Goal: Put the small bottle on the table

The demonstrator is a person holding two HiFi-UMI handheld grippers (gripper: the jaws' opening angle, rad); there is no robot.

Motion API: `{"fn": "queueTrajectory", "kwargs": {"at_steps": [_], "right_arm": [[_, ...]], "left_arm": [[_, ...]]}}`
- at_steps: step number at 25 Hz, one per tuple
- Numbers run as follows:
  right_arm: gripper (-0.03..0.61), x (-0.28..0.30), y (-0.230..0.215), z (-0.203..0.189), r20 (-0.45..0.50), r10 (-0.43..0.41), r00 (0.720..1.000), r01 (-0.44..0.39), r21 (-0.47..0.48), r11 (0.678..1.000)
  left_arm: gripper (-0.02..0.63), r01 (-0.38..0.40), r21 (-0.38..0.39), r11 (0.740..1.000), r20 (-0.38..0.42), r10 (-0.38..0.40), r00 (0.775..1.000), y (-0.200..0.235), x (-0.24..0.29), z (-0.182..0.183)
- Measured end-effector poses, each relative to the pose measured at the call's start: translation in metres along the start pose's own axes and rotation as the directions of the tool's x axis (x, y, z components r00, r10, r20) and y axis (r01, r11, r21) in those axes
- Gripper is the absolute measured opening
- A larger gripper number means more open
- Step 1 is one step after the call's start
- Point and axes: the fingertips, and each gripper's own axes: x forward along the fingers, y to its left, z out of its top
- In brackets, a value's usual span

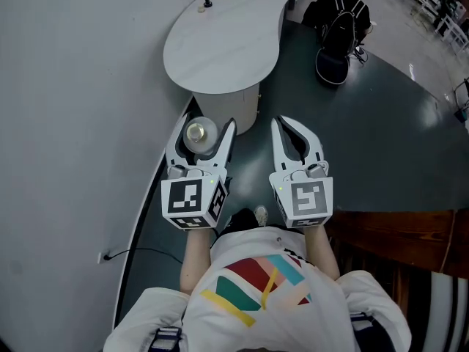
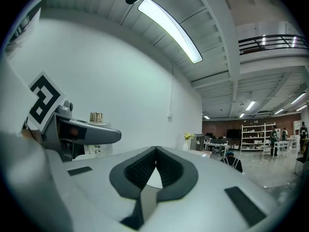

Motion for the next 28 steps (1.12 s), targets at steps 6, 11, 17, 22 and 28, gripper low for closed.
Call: {"fn": "queueTrajectory", "kwargs": {"at_steps": [6,11,17,22,28], "right_arm": [[0.012,0.002,-0.014,0.002,0.010,0.003,1.000,-0.003,0.009,1.000],[0.011,0.008,-0.020,0.003,0.011,0.005,1.000,-0.005,0.011,1.000],[0.012,0.017,-0.038,0.002,0.016,-0.020,1.000,0.020,-0.007,1.000],[0.012,0.034,-0.053,0.001,0.008,-0.043,0.999,0.044,-0.033,0.998],[0.012,0.059,-0.064,-0.004,0.001,-0.054,0.999,0.054,-0.034,0.998]], "left_arm": [[0.353,-0.024,0.016,1.000,0.000,0.024,1.000,-0.001,0.007,0.006],[0.353,-0.033,0.024,0.999,0.003,0.033,0.999,0.002,0.018,0.008],[0.353,-0.023,0.021,1.000,0.021,0.023,1.000,0.004,0.040,0.007],[0.353,-0.008,0.005,1.000,0.037,0.008,0.999,0.008,0.067,0.009],[0.353,0.015,0.024,1.000,0.036,-0.015,0.999,0.011,0.095,0.006]]}}
